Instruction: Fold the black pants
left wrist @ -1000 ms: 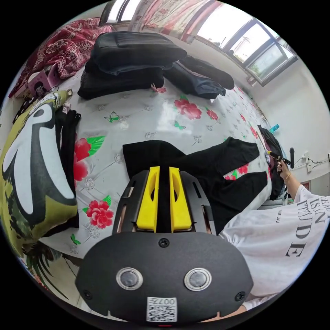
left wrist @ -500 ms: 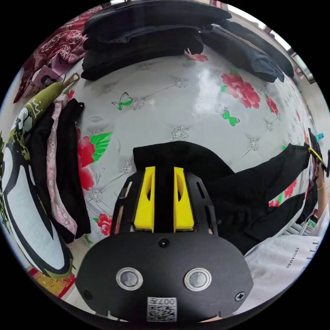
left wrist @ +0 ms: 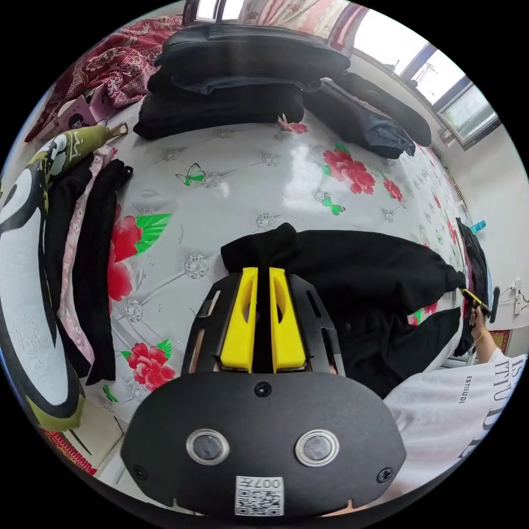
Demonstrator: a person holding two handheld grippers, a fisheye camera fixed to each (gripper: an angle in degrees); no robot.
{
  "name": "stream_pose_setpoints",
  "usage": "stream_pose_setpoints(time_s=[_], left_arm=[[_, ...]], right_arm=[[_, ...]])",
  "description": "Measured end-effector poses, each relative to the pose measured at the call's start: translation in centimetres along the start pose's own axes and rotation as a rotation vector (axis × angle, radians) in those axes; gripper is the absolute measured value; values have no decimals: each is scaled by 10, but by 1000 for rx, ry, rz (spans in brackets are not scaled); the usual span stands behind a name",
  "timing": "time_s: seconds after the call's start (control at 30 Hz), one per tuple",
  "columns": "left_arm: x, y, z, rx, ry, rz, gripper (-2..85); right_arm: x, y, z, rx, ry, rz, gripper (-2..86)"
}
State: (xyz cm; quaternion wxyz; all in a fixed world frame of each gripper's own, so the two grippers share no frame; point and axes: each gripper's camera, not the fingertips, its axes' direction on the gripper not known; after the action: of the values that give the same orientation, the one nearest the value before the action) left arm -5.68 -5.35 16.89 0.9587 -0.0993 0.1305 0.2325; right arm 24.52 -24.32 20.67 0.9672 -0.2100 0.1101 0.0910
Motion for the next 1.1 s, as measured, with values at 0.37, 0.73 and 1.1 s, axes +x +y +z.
stream_pose_setpoints(time_s=[0.37,0.73,1.1], left_arm=[[-2,-31,-12,5,-37,44,44],[-30,-55,-20,17,35,-29,42],[-75,-16,-83,109,10,-86,59]], right_arm=[[48,-26,-25,200,-108,182,21],[43,-103,63,36,289,161,0],[67,-60,1,319,161,453,-2]])
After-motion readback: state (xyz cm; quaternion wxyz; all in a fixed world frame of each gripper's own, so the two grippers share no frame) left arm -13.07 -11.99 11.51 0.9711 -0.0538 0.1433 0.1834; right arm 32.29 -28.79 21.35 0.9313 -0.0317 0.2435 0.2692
